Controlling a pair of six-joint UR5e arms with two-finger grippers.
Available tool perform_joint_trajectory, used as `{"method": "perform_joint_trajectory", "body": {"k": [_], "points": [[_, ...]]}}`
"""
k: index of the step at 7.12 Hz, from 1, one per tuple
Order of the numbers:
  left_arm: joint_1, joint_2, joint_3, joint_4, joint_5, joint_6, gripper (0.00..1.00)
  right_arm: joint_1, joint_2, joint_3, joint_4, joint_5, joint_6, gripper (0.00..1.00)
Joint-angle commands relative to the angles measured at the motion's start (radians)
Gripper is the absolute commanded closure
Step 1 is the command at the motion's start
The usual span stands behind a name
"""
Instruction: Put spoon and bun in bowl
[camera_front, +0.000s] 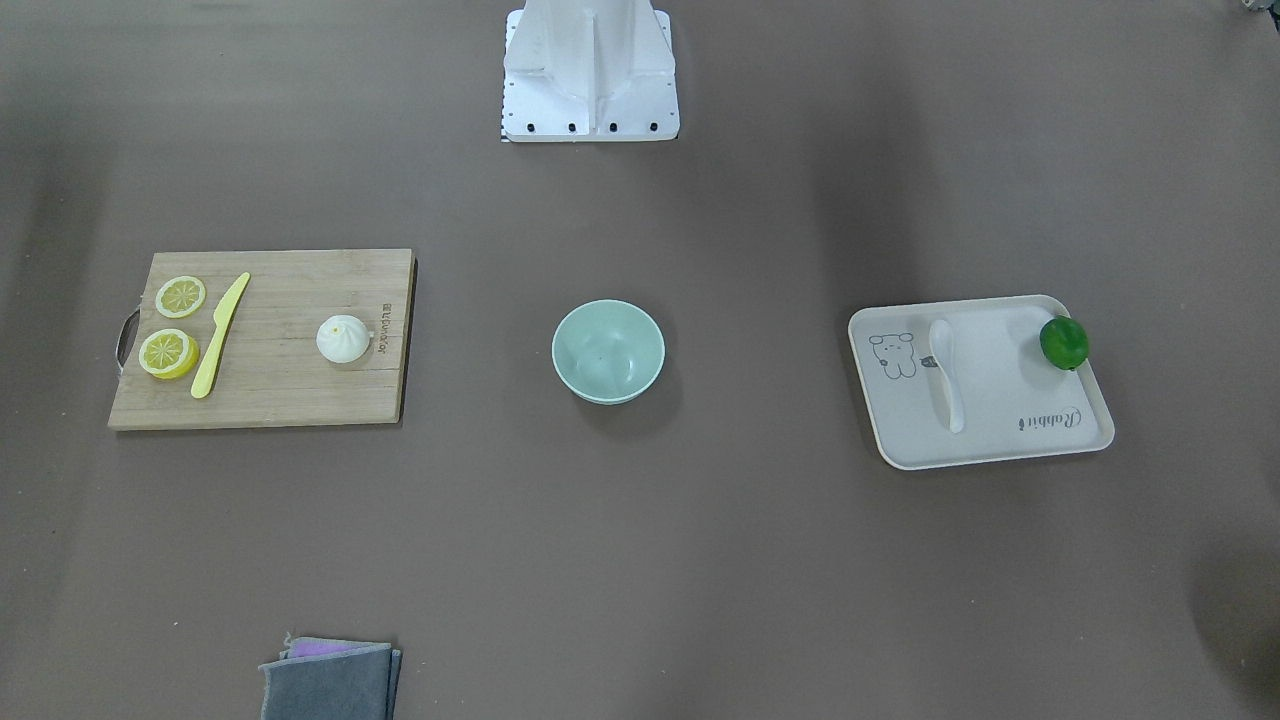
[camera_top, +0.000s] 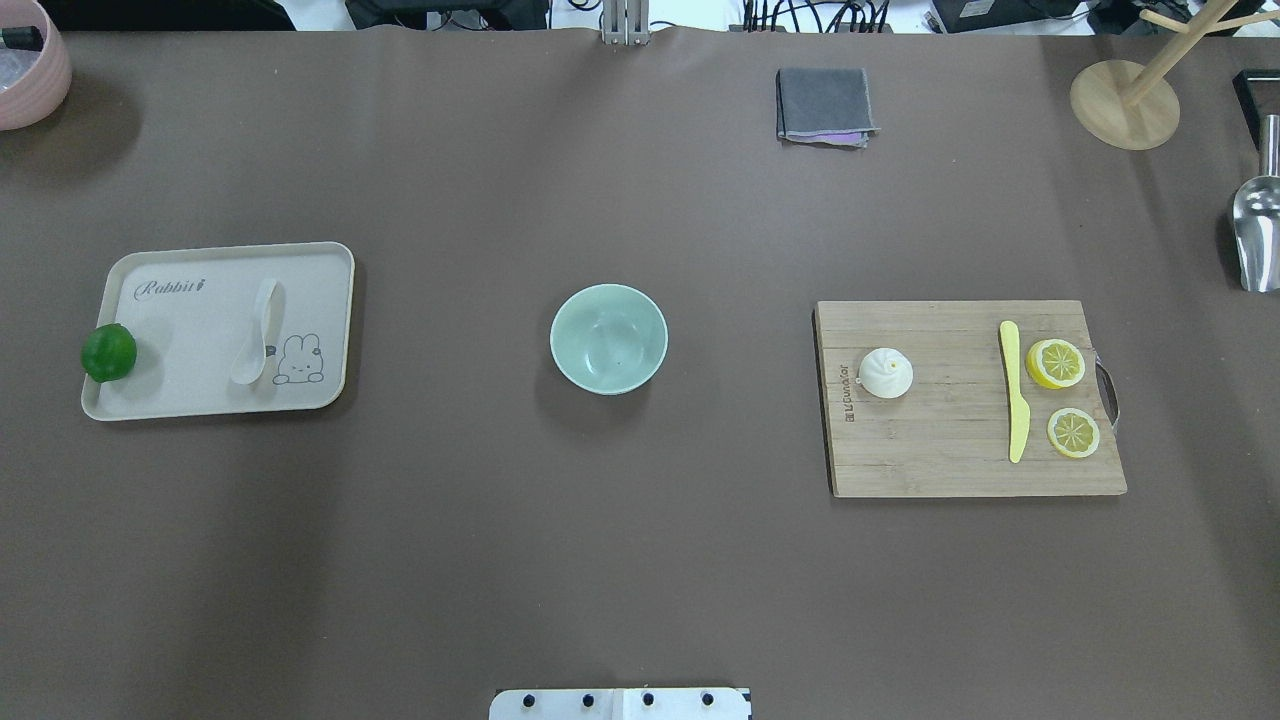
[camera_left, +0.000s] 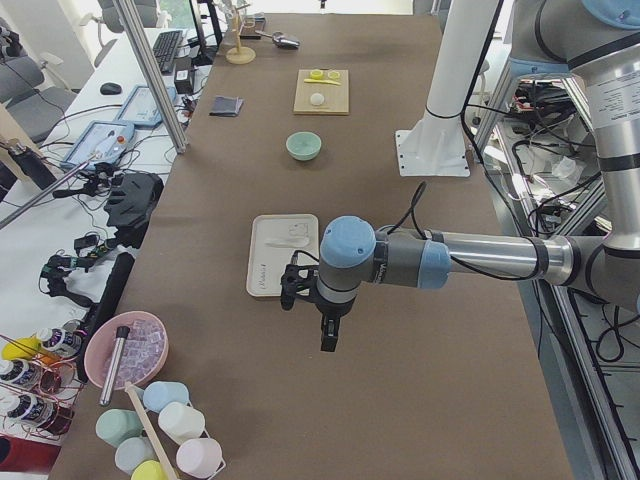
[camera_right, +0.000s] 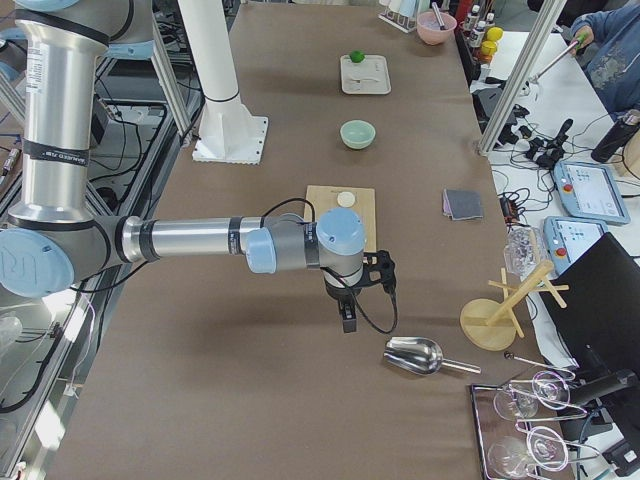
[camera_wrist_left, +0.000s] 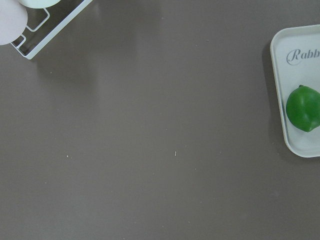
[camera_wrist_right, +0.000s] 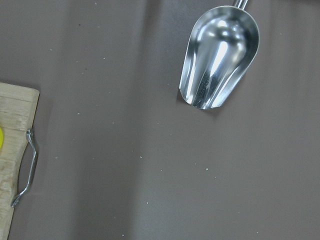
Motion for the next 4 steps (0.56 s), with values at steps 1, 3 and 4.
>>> {"method": "perform_joint_trajectory", "body": {"k": [1,3,4], "points": [[0.0,0.002,0.007,-0.027,-0.002,-0.006,0.02,0.0,-0.058,0.065,0.001,0.001,0.001,0.0],[0.003,0.004,0.009,-0.041,0.0,0.001,0.02,-0.002,-0.061,0.067,0.001,0.004,0.001,0.0],[0.003,0.004,0.009,-0.051,0.0,0.003,0.02,-0.003,-0.061,0.069,0.001,0.007,0.001,0.0]]}}
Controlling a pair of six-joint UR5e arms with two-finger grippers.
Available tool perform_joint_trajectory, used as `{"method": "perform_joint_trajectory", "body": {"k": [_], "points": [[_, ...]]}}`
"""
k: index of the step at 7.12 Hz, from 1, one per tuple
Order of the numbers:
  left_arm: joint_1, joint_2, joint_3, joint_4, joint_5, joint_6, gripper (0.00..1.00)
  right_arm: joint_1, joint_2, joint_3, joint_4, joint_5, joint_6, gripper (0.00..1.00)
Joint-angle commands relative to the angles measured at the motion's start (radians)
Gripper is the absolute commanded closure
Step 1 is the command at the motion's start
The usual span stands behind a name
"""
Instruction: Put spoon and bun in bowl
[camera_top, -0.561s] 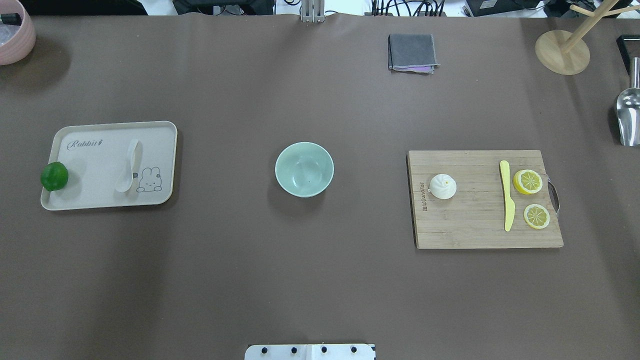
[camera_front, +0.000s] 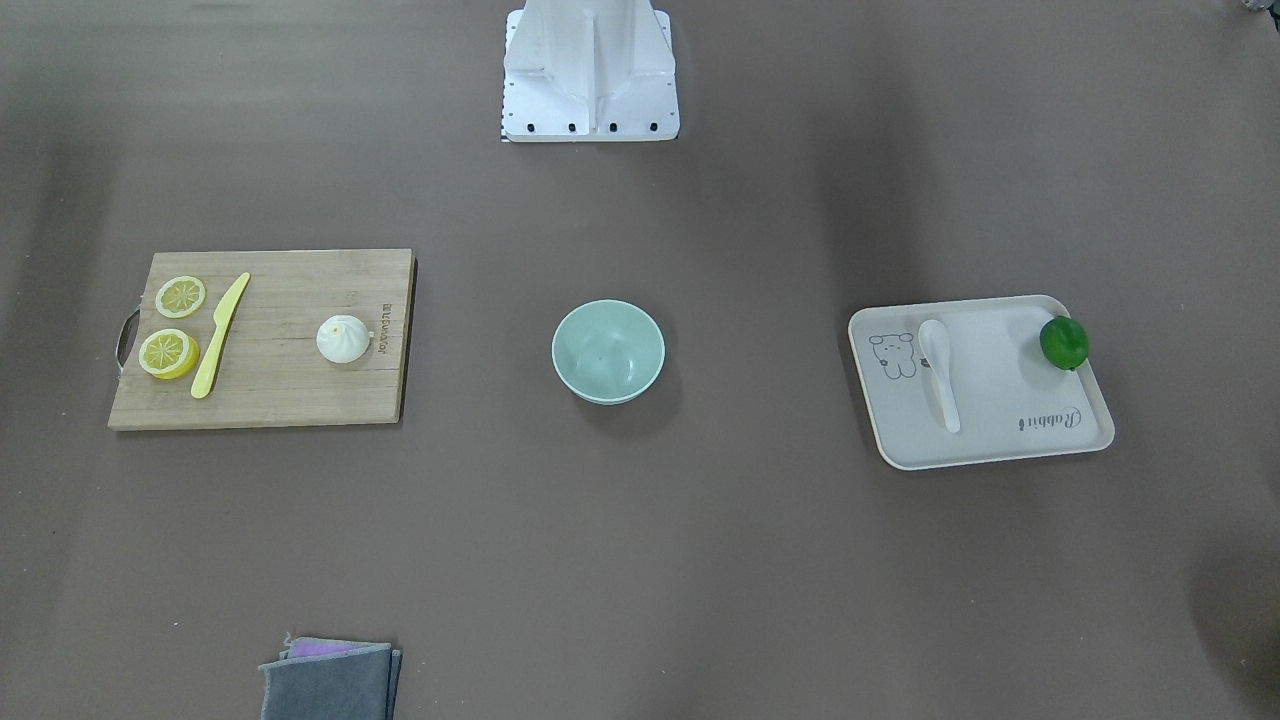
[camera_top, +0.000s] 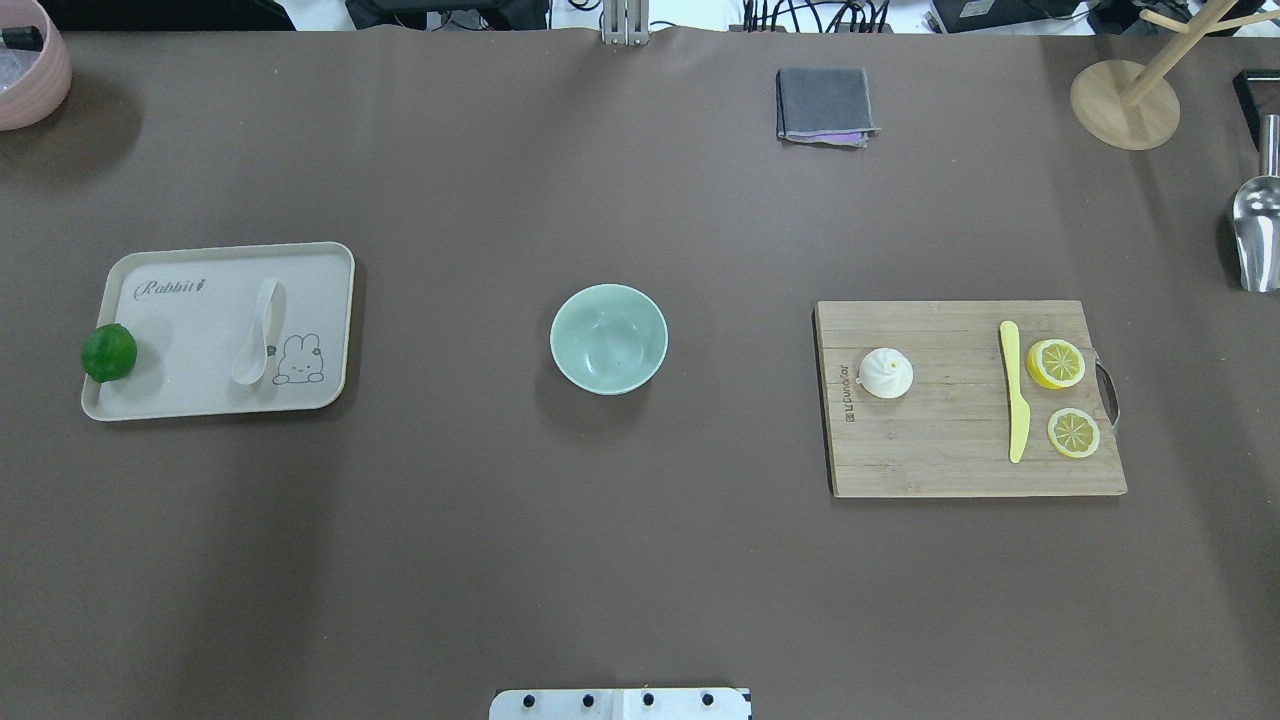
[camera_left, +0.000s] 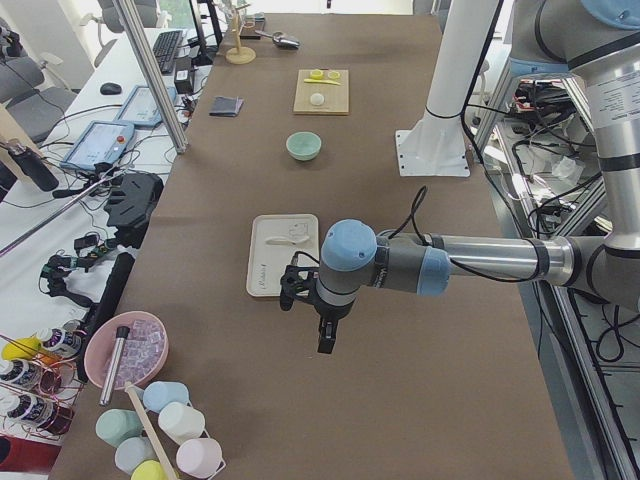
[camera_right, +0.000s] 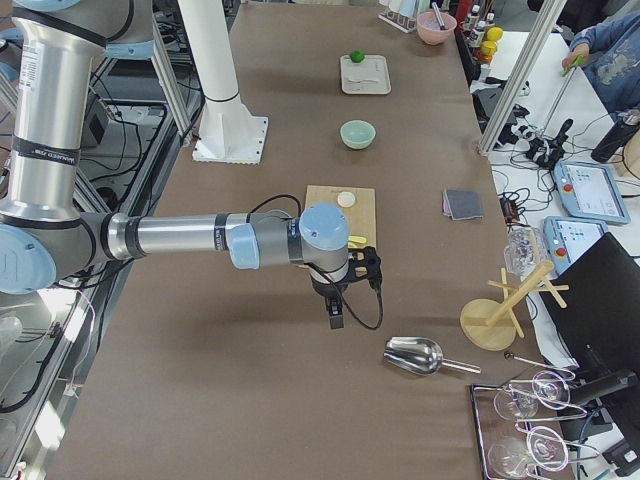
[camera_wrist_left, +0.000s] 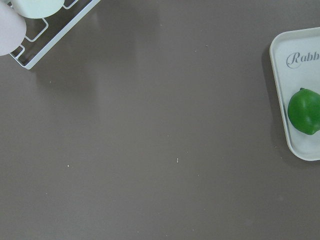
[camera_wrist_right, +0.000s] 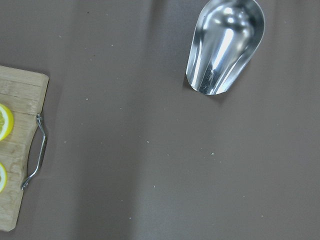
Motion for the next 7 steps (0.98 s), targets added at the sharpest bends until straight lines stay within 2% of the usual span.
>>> {"method": "perform_joint_trajectory", "body": {"k": [1,6,7], "points": [[0.002,0.001,0.002,-0.008,0.0,-0.01,0.02,-0.001,-0.002,0.005,0.0,0.005,0.0,0.0],[0.002,0.001,-0.004,-0.014,-0.006,-0.012,0.02,-0.001,-0.01,0.002,0.0,0.054,0.014,0.0],[0.002,0.002,-0.001,-0.011,-0.035,-0.012,0.02,-0.001,-0.009,0.002,0.002,0.053,0.006,0.0]]}}
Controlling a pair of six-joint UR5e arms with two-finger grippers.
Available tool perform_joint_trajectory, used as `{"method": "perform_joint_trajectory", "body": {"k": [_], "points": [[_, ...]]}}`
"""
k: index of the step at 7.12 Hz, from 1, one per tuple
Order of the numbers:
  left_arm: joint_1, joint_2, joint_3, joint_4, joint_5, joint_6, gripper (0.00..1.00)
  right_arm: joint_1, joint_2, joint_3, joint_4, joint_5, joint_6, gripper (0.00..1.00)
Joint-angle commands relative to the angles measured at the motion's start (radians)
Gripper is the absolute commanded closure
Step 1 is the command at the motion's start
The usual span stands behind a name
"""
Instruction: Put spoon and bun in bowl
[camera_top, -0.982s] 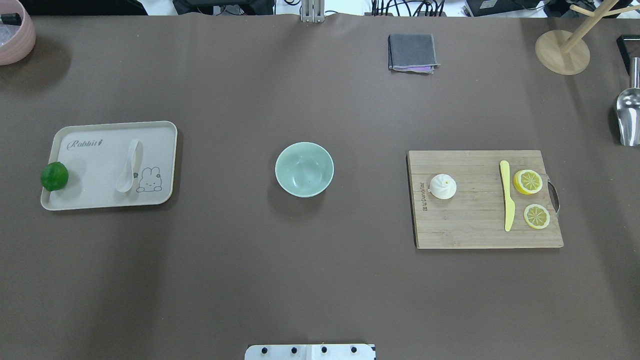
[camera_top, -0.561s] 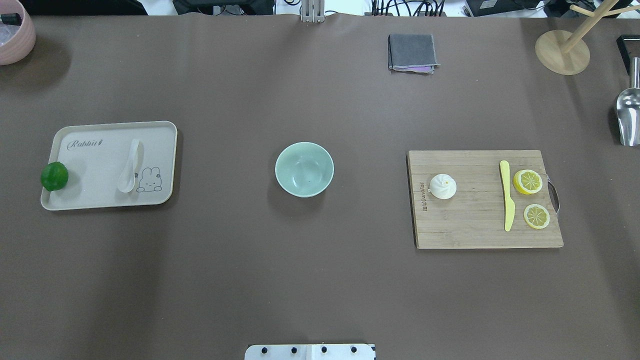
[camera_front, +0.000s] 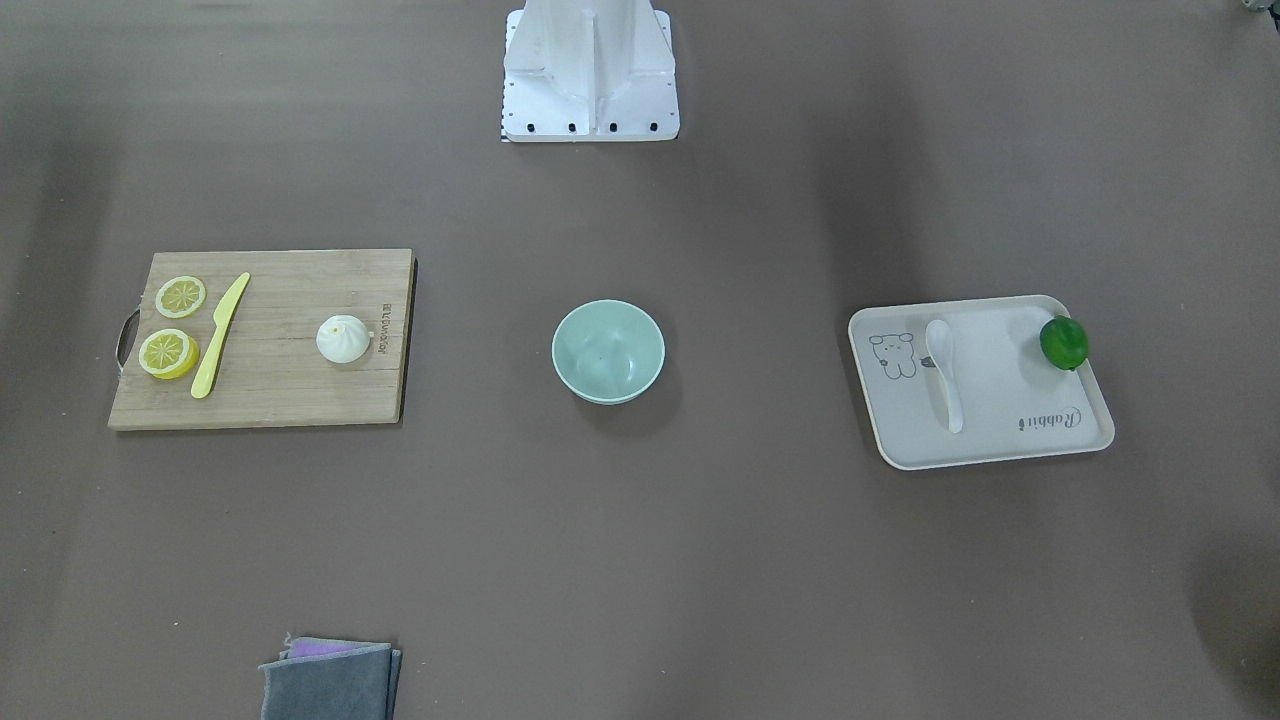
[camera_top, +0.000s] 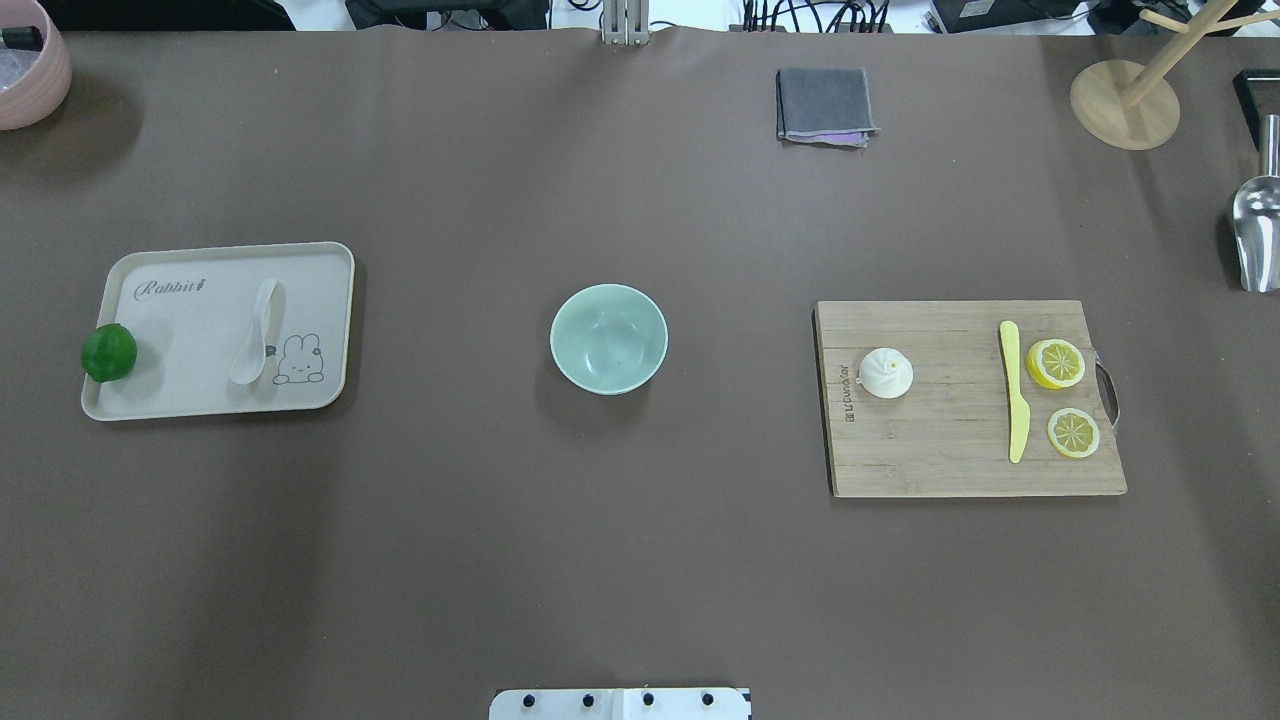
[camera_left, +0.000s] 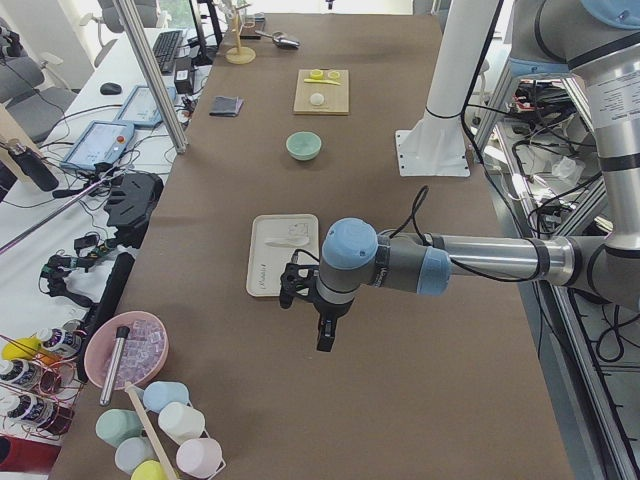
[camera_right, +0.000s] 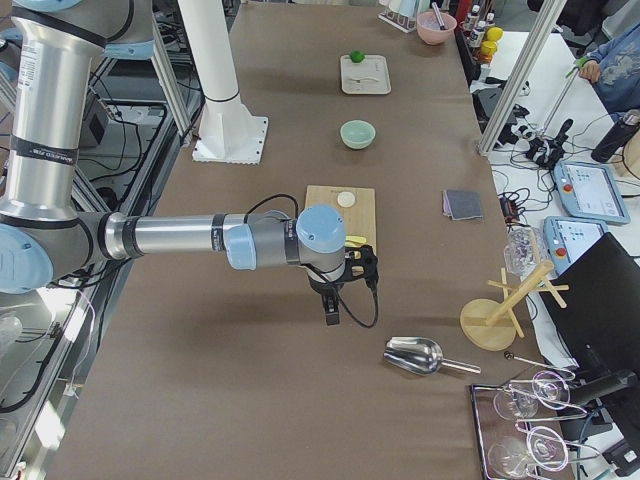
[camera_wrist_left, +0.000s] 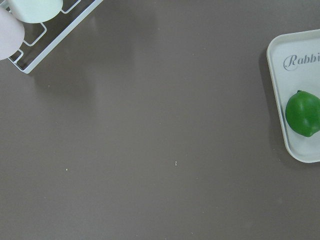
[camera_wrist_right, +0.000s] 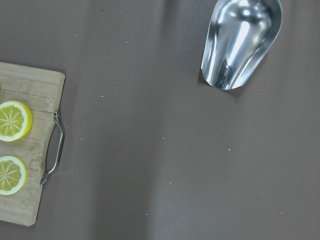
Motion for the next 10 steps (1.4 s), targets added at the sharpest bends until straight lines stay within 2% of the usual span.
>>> {"method": "perform_joint_trajectory", "body": {"k": [1,4,5,6,7,9,10], "points": [[0.0,0.0,0.009,0.005,-0.05,-0.014,0.02,0.0,0.003,0.0,0.021,0.002,-0.004,0.0],[0.0,0.002,0.002,-0.047,-0.05,-0.031,0.02,-0.028,0.006,0.003,0.094,0.031,0.006,0.0],[0.0,-0.001,0.0,-0.095,-0.05,-0.116,0.02,-0.04,0.009,0.018,0.095,0.03,0.033,0.0],[0.043,-0.018,0.002,-0.172,-0.049,-0.24,0.03,-0.093,0.018,0.064,0.097,0.016,0.18,0.01],[0.09,-0.056,0.008,-0.185,-0.047,-0.288,0.03,-0.163,0.03,0.118,0.112,-0.01,0.319,0.03],[0.233,-0.151,0.003,-0.188,-0.046,-0.49,0.03,-0.314,0.129,0.15,0.114,-0.05,0.601,0.07],[0.306,-0.221,0.011,-0.186,-0.035,-0.604,0.03,-0.386,0.169,0.152,0.115,-0.077,0.671,0.08]]}}
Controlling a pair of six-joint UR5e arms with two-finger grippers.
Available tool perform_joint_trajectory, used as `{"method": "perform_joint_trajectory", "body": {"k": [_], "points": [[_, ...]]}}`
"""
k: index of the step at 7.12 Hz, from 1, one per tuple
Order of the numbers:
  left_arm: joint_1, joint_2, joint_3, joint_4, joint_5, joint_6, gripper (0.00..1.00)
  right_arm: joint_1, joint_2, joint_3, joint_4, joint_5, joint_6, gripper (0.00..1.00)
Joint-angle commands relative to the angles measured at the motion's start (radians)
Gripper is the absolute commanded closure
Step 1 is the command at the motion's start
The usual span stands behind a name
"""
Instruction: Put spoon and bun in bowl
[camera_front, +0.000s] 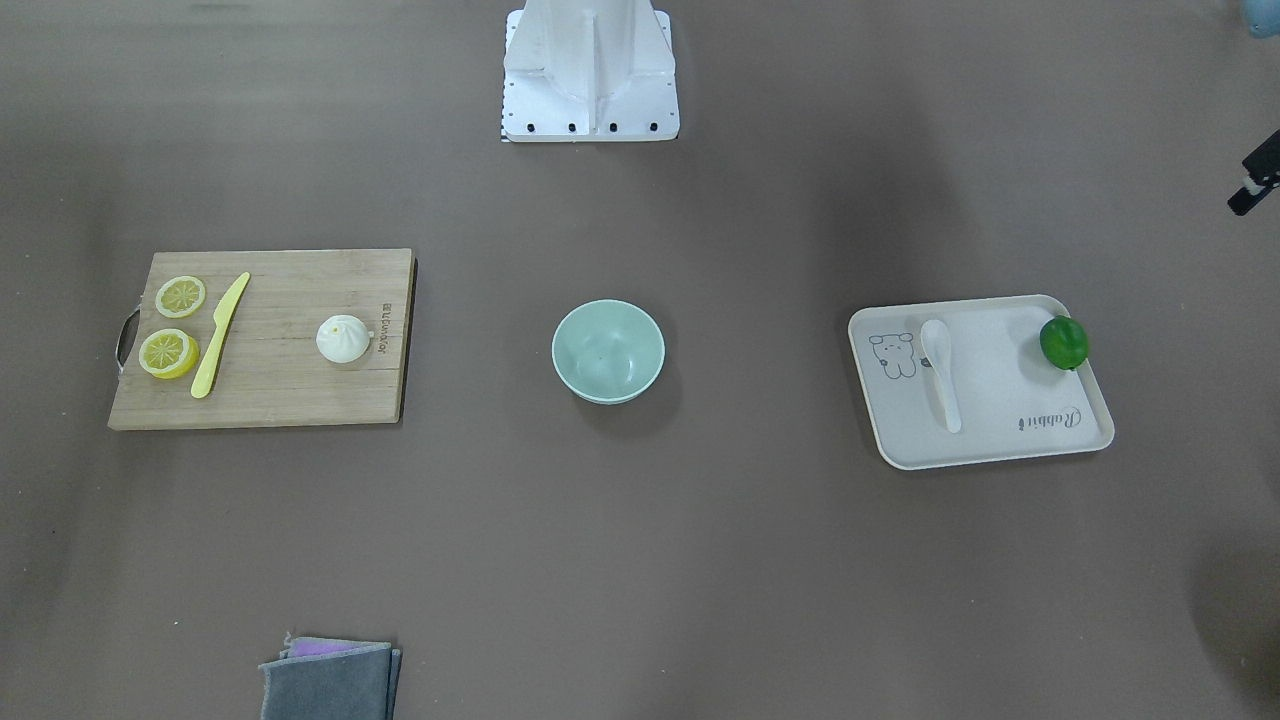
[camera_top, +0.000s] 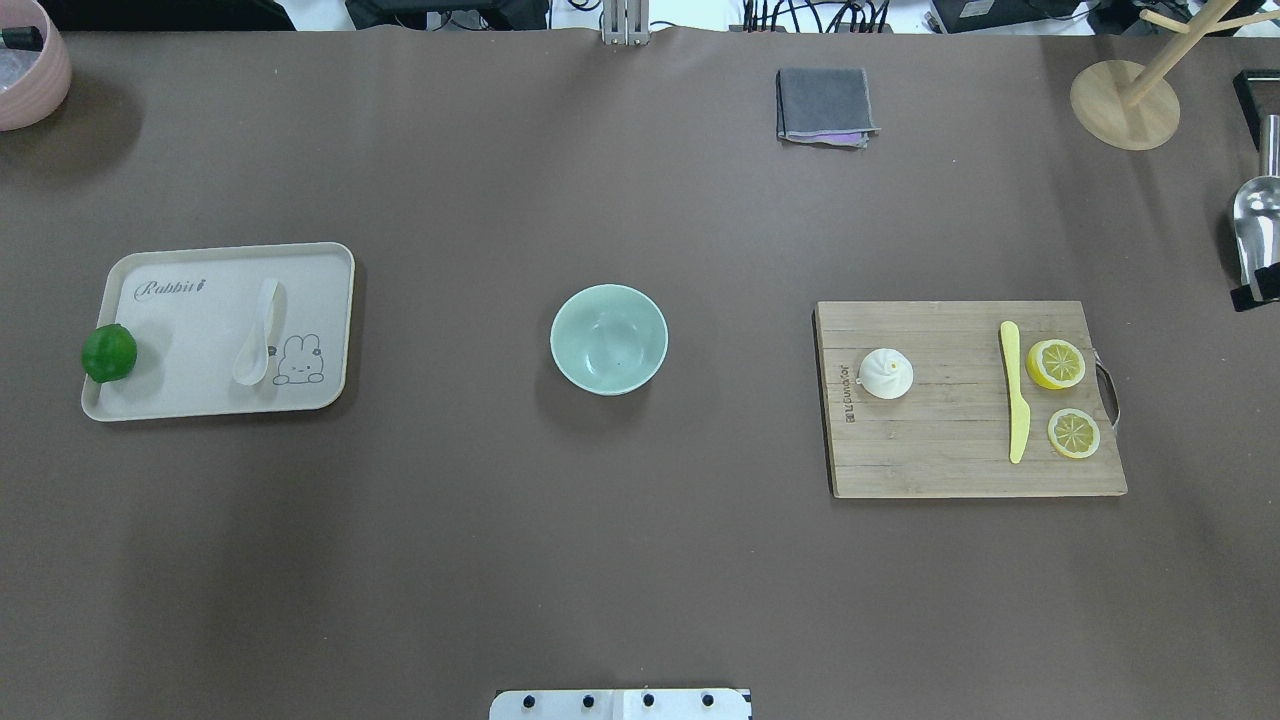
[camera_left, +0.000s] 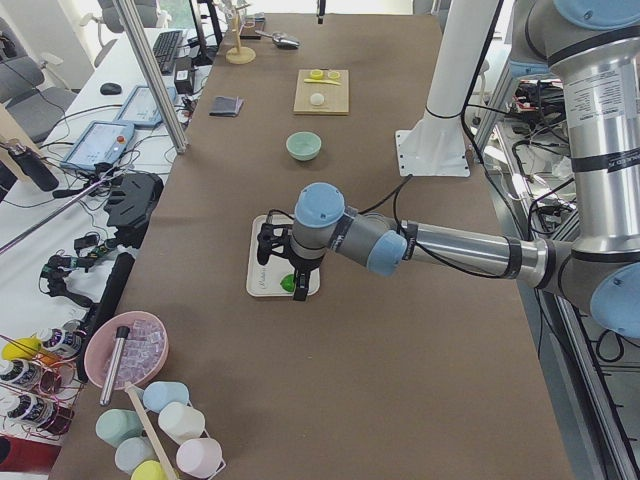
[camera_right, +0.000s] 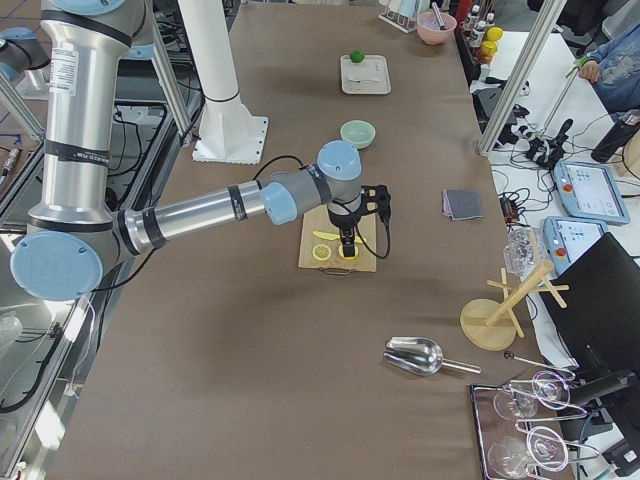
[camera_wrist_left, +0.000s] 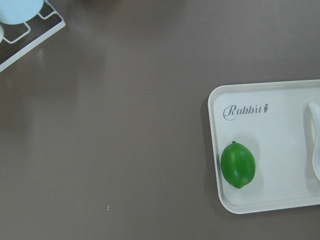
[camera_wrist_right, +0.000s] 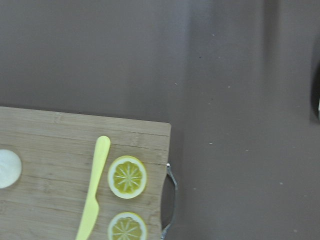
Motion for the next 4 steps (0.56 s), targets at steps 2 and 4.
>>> {"method": "perform_joint_trajectory", "body": {"k": [2,4], "points": [[0.24,-0.199,0.031,0.004,0.08,-0.303,0.03,-0.277,0.142,0.004,0.002,-0.135,0.214,0.07],[0.291,-0.395,0.214,0.005,0.099,-0.33,0.03,-0.393,0.191,0.0,0.002,-0.204,0.332,0.15]]}}
